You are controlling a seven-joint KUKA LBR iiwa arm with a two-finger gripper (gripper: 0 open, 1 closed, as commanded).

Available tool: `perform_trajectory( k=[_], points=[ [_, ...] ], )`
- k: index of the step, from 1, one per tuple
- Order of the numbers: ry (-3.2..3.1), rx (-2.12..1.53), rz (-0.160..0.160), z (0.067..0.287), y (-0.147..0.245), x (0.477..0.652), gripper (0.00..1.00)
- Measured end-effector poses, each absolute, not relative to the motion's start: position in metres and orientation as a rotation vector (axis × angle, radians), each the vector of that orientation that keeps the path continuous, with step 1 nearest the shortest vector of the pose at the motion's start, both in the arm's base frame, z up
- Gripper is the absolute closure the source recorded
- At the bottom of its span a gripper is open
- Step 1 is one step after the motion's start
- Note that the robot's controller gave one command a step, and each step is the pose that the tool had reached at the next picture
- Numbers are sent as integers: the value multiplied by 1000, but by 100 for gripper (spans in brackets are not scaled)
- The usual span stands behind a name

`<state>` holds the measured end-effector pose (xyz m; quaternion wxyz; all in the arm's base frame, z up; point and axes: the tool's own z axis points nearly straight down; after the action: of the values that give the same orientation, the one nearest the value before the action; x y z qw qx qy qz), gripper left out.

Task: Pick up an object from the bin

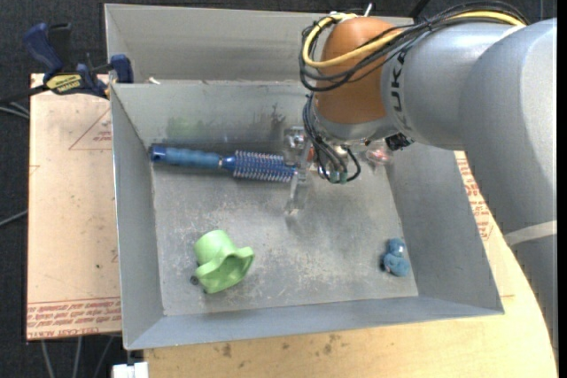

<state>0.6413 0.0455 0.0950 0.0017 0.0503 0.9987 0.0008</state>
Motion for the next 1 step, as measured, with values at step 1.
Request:
perform_trajectory(
  k=[1],
  points=[
    [3111, 414, 3, 70, 47, 646, 0]
  ],
)
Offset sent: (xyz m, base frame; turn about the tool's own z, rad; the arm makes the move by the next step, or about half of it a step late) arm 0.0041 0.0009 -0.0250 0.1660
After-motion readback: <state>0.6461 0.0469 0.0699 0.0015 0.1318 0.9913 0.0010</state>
